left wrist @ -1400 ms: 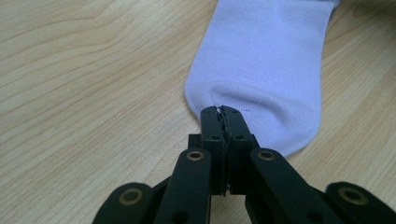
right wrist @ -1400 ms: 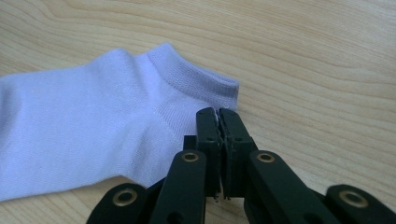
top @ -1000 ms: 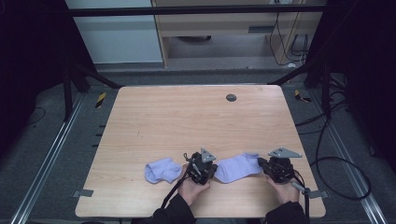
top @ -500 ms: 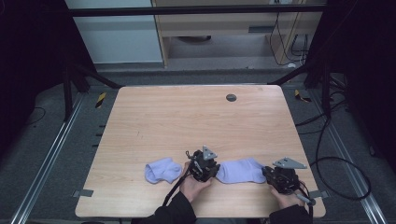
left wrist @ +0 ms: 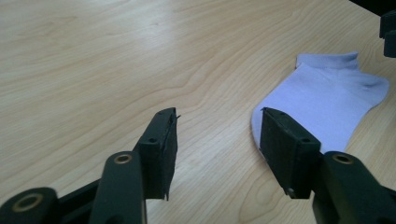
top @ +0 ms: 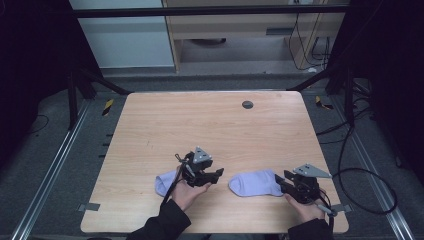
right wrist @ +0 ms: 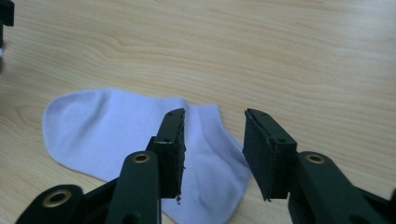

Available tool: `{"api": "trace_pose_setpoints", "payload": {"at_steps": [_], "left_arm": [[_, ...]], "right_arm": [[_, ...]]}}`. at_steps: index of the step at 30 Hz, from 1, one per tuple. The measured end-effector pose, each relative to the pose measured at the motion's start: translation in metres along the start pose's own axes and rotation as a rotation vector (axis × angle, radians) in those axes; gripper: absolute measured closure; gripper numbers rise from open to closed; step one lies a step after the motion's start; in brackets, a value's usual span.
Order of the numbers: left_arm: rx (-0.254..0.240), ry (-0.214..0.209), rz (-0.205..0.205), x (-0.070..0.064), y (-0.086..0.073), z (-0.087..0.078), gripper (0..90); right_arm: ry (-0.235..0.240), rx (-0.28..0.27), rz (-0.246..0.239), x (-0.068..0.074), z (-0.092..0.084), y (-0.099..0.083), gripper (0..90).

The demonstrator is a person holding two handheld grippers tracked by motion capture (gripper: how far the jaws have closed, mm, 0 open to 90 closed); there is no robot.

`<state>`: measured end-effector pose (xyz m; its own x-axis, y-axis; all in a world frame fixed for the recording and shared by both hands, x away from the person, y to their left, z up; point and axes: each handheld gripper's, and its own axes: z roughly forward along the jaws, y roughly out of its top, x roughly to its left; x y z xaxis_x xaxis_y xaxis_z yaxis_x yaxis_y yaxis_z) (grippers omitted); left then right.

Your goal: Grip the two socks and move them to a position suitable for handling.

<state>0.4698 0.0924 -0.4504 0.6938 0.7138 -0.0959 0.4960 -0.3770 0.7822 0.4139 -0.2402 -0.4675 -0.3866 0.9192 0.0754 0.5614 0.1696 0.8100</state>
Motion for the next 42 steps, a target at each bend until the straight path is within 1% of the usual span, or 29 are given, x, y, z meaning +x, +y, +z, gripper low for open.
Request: {"api": "trace_pose_setpoints", "payload": {"at_steps": [1,4,7,11,13,15,16,17,18,20,24,26,30,34,37,42], "left_arm": [[-0.004,-0.002,0.002,0.003,0.0,-0.005,44.0],[-0.008,0.022,0.014,0.012,0.0,-0.017,41.7],[-0.024,0.038,0.006,0.023,-0.003,-0.033,40.0],[-0.042,0.07,-0.026,0.039,-0.009,-0.051,38.5],[-0.049,0.095,-0.031,0.047,-0.013,-0.06,38.6],[-0.061,0.112,-0.047,0.055,-0.017,-0.068,38.8],[-0.066,0.118,-0.053,0.058,-0.019,-0.071,38.8],[-0.066,0.118,-0.053,0.058,-0.019,-0.071,38.8],[-0.074,0.14,-0.07,0.067,-0.024,-0.08,38.8],[-0.077,0.154,-0.082,0.073,-0.03,-0.088,38.8],[-0.092,0.193,-0.123,0.088,-0.045,-0.104,38.8],[-0.097,0.211,-0.146,0.095,-0.053,-0.112,38.8],[-0.089,0.234,-0.169,0.105,-0.067,-0.12,38.6],[-0.083,0.243,-0.195,0.111,-0.08,-0.124,38.7],[-0.074,0.247,-0.201,0.113,-0.086,-0.125,38.8],[-0.052,0.249,-0.195,0.112,-0.094,-0.124,38.9]], "right_arm": [[0.006,-0.005,0.004,0.001,0.0,0.001,56.5],[0.021,-0.017,0.011,0.005,0.002,0.008,50.5],[0.032,-0.038,0.006,0.01,0.003,0.016,46.5],[0.046,-0.057,-0.017,0.018,0.005,0.027,42.4],[0.058,-0.064,-0.031,0.024,0.007,0.032,40.5],[0.073,-0.068,-0.04,0.03,0.011,0.037,38.0],[0.082,-0.065,-0.044,0.034,0.013,0.04,36.1],[0.089,-0.063,-0.047,0.037,0.015,0.041,34.7],[0.098,-0.058,-0.052,0.042,0.02,0.044,33.4],[0.112,-0.052,-0.054,0.048,0.024,0.047,31.8],[0.141,-0.041,-0.077,0.061,0.034,0.052,29.0],[0.146,-0.033,-0.088,0.066,0.037,0.054,28.2],[0.161,-0.026,-0.117,0.076,0.043,0.058,27.0],[0.176,-0.022,-0.126,0.086,0.047,0.062,26.9],[0.191,-0.015,-0.137,0.095,0.052,0.063,28.0],[0.228,-0.013,-0.154,0.114,0.06,0.067,30.5]]}}
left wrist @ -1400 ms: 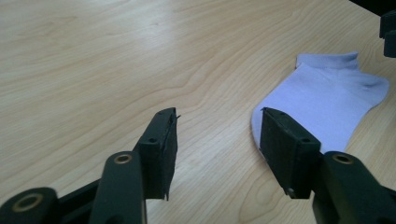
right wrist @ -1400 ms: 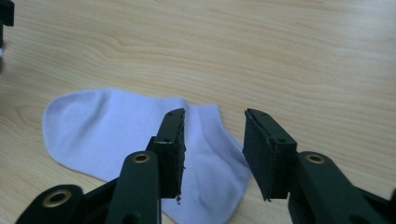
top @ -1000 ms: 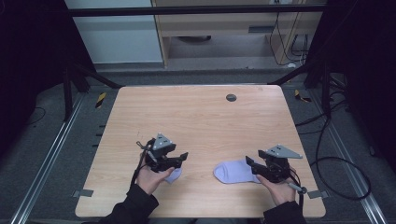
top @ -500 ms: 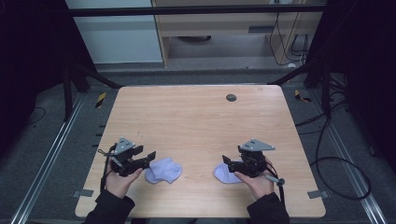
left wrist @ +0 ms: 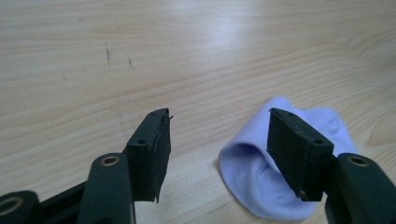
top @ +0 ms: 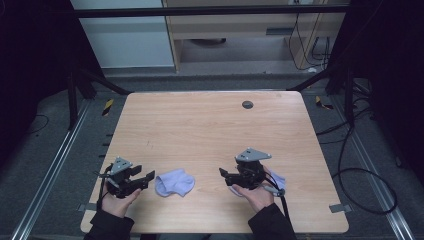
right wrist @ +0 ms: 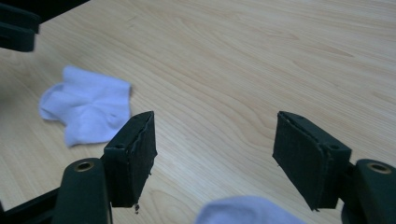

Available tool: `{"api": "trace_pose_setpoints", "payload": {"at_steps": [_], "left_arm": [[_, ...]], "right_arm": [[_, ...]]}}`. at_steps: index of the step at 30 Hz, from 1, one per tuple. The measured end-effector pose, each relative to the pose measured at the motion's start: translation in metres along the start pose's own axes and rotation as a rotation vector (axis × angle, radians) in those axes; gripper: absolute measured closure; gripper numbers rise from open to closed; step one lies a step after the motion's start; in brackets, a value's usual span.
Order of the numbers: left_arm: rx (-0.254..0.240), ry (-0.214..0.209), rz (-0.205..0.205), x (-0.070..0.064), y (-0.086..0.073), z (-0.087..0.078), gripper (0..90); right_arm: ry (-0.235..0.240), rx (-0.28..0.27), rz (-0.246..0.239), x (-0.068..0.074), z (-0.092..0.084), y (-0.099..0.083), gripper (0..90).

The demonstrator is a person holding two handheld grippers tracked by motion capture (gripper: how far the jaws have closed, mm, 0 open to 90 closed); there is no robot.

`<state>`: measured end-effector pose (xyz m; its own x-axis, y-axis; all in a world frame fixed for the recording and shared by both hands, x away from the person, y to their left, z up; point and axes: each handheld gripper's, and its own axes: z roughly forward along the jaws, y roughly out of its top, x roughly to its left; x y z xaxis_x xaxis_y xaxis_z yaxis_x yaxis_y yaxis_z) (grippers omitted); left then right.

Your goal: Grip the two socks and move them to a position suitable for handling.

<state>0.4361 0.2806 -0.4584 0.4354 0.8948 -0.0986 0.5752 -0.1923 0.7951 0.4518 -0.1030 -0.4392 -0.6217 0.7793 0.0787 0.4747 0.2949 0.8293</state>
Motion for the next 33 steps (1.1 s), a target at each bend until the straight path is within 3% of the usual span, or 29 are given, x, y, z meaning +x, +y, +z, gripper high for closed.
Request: {"api": "trace_pose_setpoints", "payload": {"at_steps": [7,9,19,23,33], "left_arm": [[0.03,-0.011,0.001,-0.001,-0.007,0.004,43.8],[0.042,-0.013,-0.004,-0.001,-0.01,0.004,45.7],[0.088,-0.021,0.01,-0.007,-0.021,0.004,54.4],[0.112,-0.029,0.038,-0.011,-0.023,0.006,56.6],[0.156,-0.043,0.06,-0.019,-0.026,0.017,62.2]], "right_arm": [[0.05,0.003,-0.031,0.022,0.013,0.008,36.9],[0.077,0.016,-0.052,0.034,0.021,0.01,41.2],[0.152,0.06,-0.113,0.068,0.048,0.007,54.0],[0.173,0.077,-0.123,0.078,0.059,0.004,56.5],[0.212,0.138,-0.164,0.096,0.085,-0.008,61.1]]}}
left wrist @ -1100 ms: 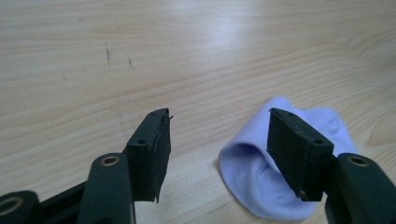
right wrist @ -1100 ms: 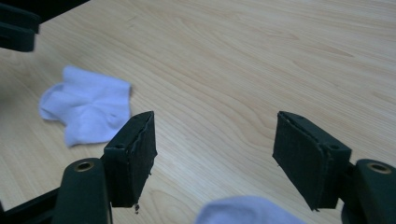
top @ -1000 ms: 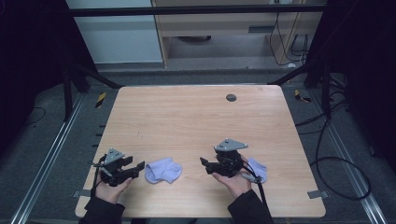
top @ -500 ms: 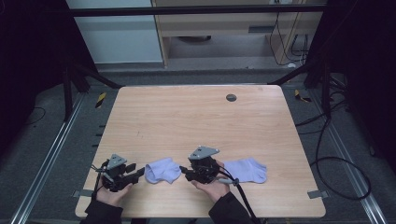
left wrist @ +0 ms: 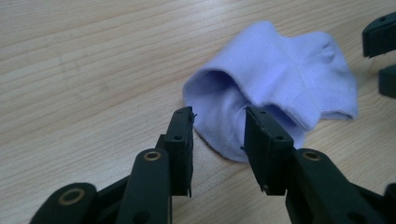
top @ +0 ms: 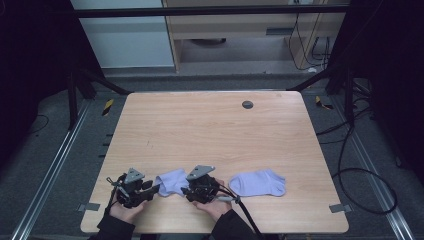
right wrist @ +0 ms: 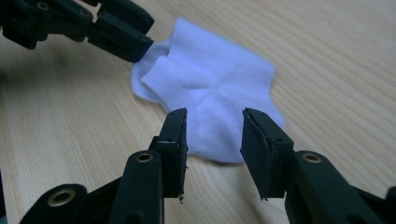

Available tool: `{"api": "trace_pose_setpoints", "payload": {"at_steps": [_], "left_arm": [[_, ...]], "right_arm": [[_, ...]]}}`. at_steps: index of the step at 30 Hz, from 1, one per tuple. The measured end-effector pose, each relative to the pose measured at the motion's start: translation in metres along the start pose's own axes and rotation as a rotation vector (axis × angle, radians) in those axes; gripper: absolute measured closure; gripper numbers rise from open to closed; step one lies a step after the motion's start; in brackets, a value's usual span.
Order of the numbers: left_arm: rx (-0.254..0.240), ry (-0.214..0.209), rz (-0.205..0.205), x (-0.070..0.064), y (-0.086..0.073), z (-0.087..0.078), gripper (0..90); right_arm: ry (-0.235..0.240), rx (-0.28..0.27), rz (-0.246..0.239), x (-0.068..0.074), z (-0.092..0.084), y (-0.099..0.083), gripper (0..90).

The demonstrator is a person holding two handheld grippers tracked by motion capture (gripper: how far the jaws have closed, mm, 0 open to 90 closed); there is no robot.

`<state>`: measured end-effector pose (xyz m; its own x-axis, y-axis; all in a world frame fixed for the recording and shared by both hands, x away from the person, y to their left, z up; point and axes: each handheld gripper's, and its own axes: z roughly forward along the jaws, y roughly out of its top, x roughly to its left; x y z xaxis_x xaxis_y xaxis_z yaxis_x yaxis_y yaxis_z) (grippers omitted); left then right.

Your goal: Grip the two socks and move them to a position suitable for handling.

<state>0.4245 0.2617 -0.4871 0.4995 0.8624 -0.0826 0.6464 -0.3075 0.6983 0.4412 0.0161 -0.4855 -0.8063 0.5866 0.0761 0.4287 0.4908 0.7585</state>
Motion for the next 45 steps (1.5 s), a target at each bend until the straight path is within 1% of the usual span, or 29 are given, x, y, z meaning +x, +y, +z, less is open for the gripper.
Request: {"api": "trace_pose_setpoints", "payload": {"at_steps": [6,11,13,14,16,19,21,24,25,26,30,33,34,35,37,40,41,42,43,44,45], "left_arm": [[0.024,-0.008,0.011,-0.003,0.0,0.005,66.2],[0.037,-0.005,0.018,-0.003,0.0,0.007,68.9],[0.037,-0.003,0.019,-0.003,0.0,0.008,69.9],[0.039,-0.004,0.024,-0.003,0.0,0.008,72.8],[0.043,-0.004,0.027,-0.004,0.001,0.008,75.6],[0.046,-0.008,0.031,-0.005,0.001,0.009,80.1],[0.049,-0.014,0.03,-0.005,0.002,0.009,82.9],[0.056,-0.021,0.039,-0.005,0.002,0.009,85.2],[0.056,-0.025,0.044,-0.005,0.003,0.009,85.6],[0.056,-0.025,0.044,-0.005,0.003,0.009,85.8],[0.059,-0.052,0.059,-0.007,0.004,0.008,86.3],[0.06,-0.067,0.074,-0.008,0.004,0.007,86.4],[0.06,-0.074,0.078,-0.009,0.005,0.007,86.4],[0.06,-0.075,0.081,-0.009,0.005,0.007,86.4],[0.06,-0.078,0.085,-0.009,0.005,0.006,86.4],[0.064,-0.08,0.09,-0.008,0.005,0.006,86.4],[0.065,-0.081,0.089,-0.008,0.005,0.006,86.4],[0.065,-0.081,0.089,-0.008,0.005,0.006,86.3],[0.068,-0.08,0.088,-0.007,0.005,0.006,86.3],[0.069,-0.078,0.089,-0.007,0.005,0.006,86.2],[0.069,-0.078,0.089,-0.007,0.005,0.006,86.2]], "right_arm": [[0.021,0.025,-0.016,0.007,0.012,-0.001,63.4],[0.02,0.046,-0.036,0.01,0.02,-0.003,67.5],[0.019,0.042,-0.044,0.011,0.021,-0.004,68.9],[0.02,0.044,-0.044,0.011,0.021,-0.003,72.3],[0.016,0.048,-0.042,0.01,0.021,-0.003,76.5],[0.026,0.052,-0.023,0.01,0.02,-0.003,81.9],[0.035,0.046,-0.008,0.01,0.019,-0.002,82.6],[0.054,-0.012,0.016,0.009,0.012,0.001,83.0],[0.059,-0.041,0.032,0.008,0.008,0.003,83.0],[0.058,-0.062,0.039,0.007,0.005,0.006,83.0],[0.031,-0.132,0.079,0.002,-0.003,0.014,82.9],[-0.009,-0.164,0.116,-0.005,-0.004,0.019,82.9],[-0.017,-0.169,0.122,-0.007,-0.003,0.02,82.8],[-0.038,-0.17,0.131,-0.01,-0.001,0.022,82.8],[-0.057,-0.173,0.148,-0.014,0.004,0.024,82.6],[-0.091,-0.175,0.167,-0.018,0.011,0.028,82.3],[-0.11,-0.177,0.16,-0.019,0.013,0.029,82.2],[-0.11,-0.177,0.16,-0.019,0.013,0.029,82.2],[-0.142,-0.174,0.159,-0.021,0.017,0.032,81.9],[-0.156,-0.174,0.16,-0.022,0.019,0.034,81.7],[-0.156,-0.174,0.16,-0.022,0.019,0.034,81.7]]}}
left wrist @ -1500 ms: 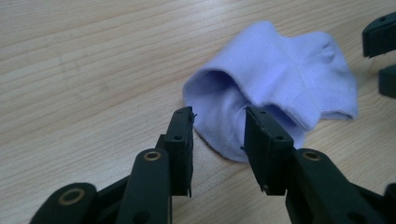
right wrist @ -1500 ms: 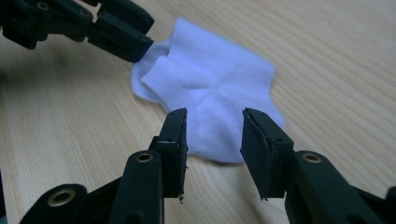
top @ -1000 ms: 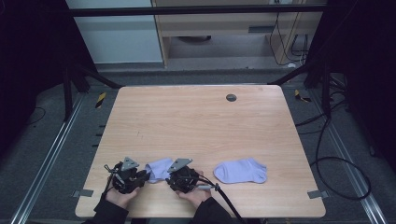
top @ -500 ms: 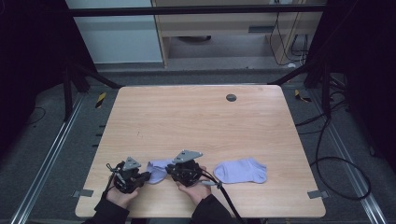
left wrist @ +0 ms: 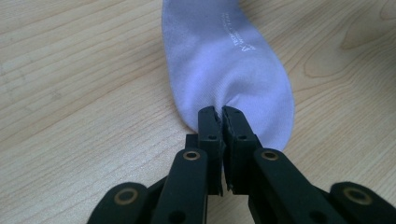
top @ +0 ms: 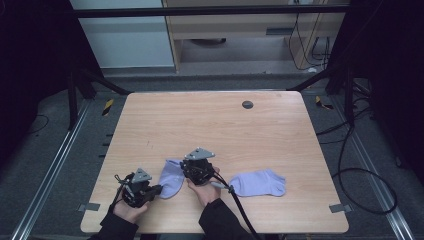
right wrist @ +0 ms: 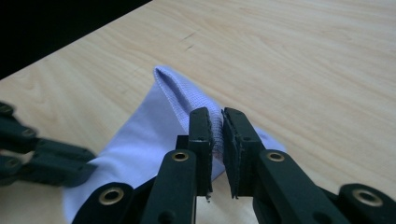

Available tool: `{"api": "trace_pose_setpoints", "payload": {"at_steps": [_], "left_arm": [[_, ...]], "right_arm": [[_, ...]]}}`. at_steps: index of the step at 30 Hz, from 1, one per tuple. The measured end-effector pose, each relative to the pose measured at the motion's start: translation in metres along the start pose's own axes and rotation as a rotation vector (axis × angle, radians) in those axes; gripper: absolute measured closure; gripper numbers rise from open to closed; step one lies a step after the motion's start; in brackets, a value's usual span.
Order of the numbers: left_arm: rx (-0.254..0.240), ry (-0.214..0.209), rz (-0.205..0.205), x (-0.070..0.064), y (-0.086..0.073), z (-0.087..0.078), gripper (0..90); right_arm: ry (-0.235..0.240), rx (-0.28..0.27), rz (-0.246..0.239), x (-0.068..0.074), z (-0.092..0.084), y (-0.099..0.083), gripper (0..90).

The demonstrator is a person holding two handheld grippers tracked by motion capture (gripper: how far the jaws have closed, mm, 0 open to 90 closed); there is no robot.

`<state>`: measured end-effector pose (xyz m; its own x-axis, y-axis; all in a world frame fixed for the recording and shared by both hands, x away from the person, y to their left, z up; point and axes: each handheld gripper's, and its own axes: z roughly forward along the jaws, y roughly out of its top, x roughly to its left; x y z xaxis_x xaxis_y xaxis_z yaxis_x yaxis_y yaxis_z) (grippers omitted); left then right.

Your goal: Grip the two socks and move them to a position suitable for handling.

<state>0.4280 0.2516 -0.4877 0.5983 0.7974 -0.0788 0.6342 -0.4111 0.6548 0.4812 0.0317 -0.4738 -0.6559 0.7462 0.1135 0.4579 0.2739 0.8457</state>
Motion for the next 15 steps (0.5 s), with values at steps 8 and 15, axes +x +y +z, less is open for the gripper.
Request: {"api": "trace_pose_setpoints", "payload": {"at_steps": [8,15], "left_arm": [[-0.041,0.026,-0.036,0.003,0.0,-0.003,75.8],[-0.1,0.074,-0.098,0.006,-0.001,-0.014,62.8]], "right_arm": [[-0.057,0.014,-0.022,-0.013,0.014,0.007,71.2],[-0.062,0.012,-0.023,-0.029,0.003,0.012,60.3]]}}
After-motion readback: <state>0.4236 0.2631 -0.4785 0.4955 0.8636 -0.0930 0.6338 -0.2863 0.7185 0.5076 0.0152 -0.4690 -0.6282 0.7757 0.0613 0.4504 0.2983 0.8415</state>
